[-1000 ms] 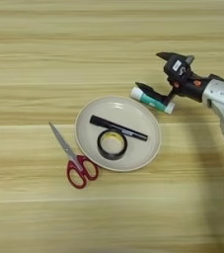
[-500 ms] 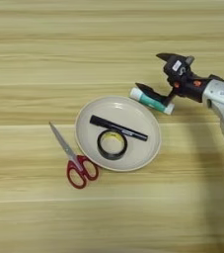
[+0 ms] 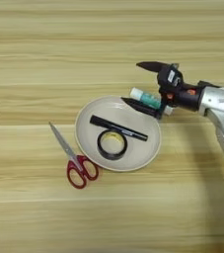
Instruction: Move the objects on the table
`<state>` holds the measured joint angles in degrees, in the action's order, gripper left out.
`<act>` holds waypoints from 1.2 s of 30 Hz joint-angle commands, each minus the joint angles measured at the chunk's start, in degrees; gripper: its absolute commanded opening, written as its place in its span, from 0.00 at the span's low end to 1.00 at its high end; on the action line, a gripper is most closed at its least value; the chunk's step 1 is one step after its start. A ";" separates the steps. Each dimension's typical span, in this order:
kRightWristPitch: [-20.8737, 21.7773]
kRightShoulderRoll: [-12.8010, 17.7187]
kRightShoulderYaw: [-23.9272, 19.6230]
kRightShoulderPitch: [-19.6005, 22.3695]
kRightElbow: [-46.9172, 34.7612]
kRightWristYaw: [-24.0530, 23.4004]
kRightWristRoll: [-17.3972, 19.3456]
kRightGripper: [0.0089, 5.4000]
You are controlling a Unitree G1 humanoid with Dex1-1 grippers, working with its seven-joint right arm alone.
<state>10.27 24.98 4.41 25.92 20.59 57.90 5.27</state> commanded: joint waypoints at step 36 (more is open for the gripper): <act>4.56 7.24 3.52 -0.48 1.98 8.30 -5.69 0.99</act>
<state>13.40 30.07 8.92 21.91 23.79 68.67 -0.38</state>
